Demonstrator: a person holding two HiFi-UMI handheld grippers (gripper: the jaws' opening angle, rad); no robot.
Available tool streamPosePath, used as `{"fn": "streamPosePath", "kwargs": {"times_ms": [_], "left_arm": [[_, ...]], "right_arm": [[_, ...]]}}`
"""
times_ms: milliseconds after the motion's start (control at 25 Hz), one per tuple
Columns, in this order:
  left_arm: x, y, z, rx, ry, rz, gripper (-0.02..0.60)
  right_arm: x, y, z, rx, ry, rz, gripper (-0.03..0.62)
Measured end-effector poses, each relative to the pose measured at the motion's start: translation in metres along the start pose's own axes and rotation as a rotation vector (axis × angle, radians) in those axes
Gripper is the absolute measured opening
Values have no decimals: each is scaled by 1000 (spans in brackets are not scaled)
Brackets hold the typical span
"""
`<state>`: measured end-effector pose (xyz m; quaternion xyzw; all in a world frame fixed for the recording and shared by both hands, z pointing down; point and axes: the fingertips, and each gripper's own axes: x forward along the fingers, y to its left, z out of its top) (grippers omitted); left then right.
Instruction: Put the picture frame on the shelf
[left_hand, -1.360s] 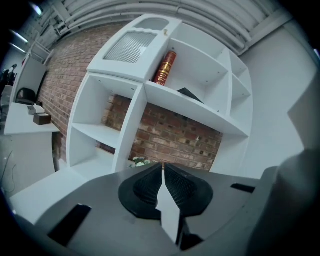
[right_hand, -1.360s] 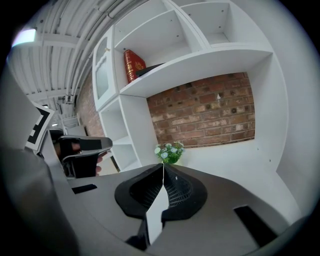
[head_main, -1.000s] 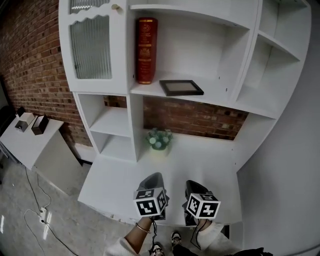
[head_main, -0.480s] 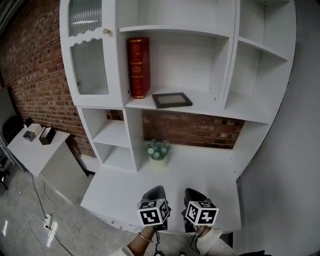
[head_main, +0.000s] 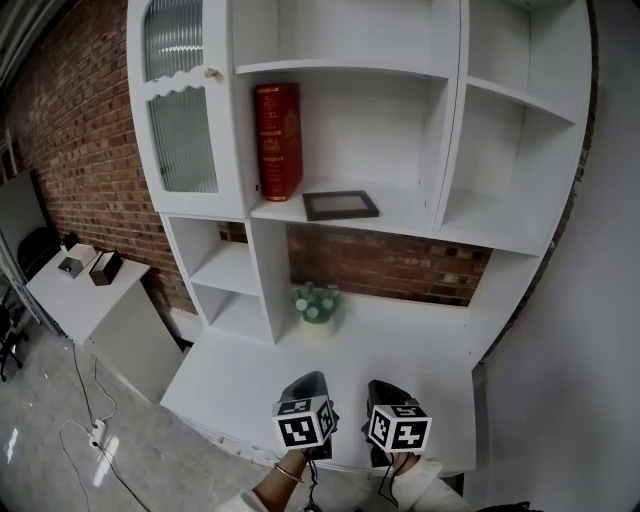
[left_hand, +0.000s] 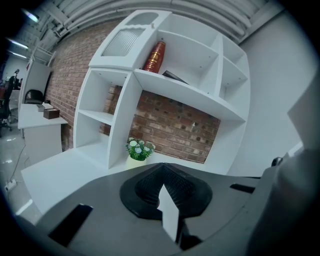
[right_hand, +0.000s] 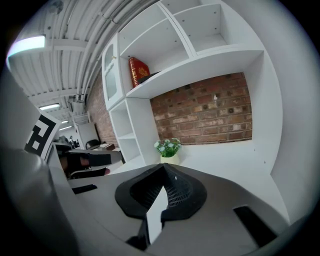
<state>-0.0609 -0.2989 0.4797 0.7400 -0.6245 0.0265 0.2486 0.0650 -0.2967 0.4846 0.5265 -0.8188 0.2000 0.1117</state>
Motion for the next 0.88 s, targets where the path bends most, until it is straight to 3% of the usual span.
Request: {"fn": "streamPosePath", "kwargs": {"times_ms": [880], "left_arm": [[-5,-9,-7,33,6,30,8]], "right_arm": [[-7,-8,3,-39,-6,27,23]]}}
